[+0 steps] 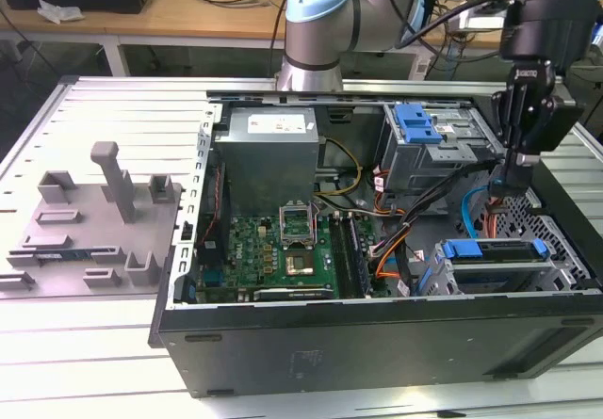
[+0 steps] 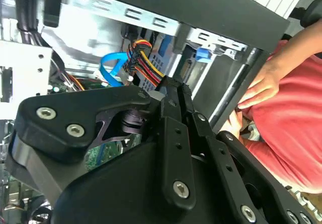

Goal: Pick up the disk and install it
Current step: 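Insert the first disk wire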

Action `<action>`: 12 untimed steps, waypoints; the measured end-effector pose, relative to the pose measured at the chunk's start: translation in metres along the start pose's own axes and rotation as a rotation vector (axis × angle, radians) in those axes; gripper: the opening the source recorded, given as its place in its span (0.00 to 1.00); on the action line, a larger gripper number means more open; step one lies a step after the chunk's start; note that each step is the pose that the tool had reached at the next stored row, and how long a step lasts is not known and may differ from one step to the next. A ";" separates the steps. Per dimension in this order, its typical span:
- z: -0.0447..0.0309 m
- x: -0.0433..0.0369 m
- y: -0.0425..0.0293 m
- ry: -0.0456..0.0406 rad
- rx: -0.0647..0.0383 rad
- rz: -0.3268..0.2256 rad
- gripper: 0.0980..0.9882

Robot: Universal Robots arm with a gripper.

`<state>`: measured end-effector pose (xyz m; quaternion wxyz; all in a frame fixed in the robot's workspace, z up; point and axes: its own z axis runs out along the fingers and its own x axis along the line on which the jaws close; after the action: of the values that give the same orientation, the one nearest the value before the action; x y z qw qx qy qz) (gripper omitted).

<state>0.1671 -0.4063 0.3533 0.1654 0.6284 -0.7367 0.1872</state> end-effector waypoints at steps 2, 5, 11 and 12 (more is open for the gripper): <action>0.0000 0.0050 -0.0006 -0.0089 -0.001 0.000 0.07; 0.0010 0.0105 -0.0010 -0.0293 -0.005 0.000 0.07; 0.0077 0.0274 0.0000 -0.1147 -0.018 -0.001 0.07; 0.0083 0.0289 0.0000 -0.1228 -0.019 -0.001 0.07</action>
<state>0.1625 -0.4353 0.3599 0.1261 0.6375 -0.7469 0.1411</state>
